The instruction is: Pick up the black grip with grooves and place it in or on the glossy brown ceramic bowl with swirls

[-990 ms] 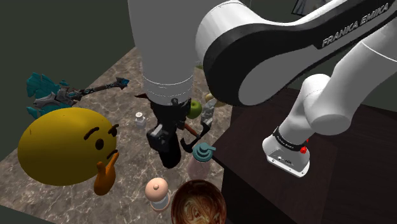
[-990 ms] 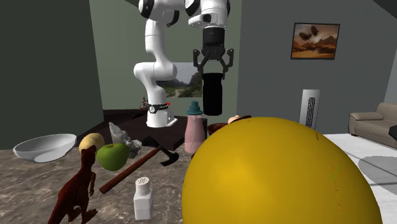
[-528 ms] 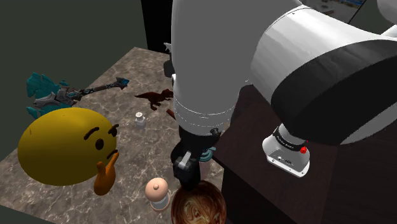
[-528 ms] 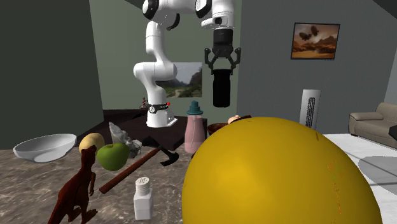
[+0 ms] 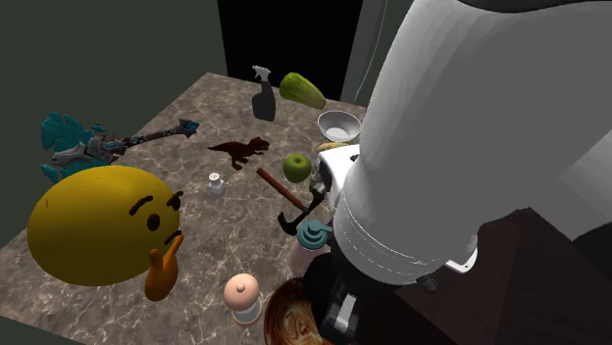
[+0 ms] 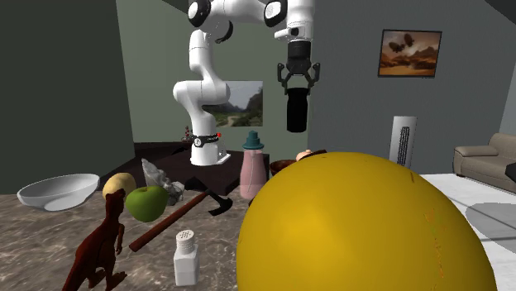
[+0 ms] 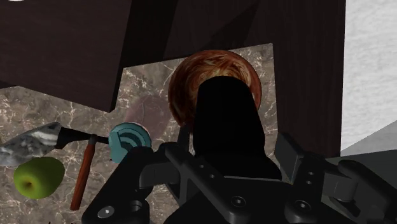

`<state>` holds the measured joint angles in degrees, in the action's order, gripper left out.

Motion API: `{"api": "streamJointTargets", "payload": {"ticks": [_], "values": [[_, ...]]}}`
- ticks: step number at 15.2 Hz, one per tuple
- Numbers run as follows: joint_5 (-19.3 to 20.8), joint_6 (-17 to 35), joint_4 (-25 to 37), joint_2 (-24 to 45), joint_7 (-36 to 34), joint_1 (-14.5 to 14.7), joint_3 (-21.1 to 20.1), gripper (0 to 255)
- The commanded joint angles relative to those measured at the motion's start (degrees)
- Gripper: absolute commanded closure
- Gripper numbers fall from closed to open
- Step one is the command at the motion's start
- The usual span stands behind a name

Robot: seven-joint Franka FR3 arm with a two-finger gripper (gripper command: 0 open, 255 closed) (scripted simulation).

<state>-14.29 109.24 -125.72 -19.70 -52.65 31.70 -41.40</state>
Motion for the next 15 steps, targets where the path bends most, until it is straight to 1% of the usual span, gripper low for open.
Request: {"api": "streamJointTargets", "payload": {"ticks": [1, 6, 7, 8, 12, 15], "values": [[-0.1, 1.5, -1.2, 0.3, -0.4, 0.1, -0.5, 255], [0.1, 5.5, -4.1, 1.5, -0.7, 0.0, -1.6, 255], [0.2, 4.6, -3.1, 1.6, -0.9, 0.0, -1.6, 255], [0.2, 4.6, -3.1, 1.6, -0.9, 0.0, -1.6, 0], [3.9, 13.0, -6.5, 6.7, -7.3, -2.9, -4.6, 0], [8.6, 19.2, -8.4, 11.6, -13.4, -5.5, -6.7, 0]]}}
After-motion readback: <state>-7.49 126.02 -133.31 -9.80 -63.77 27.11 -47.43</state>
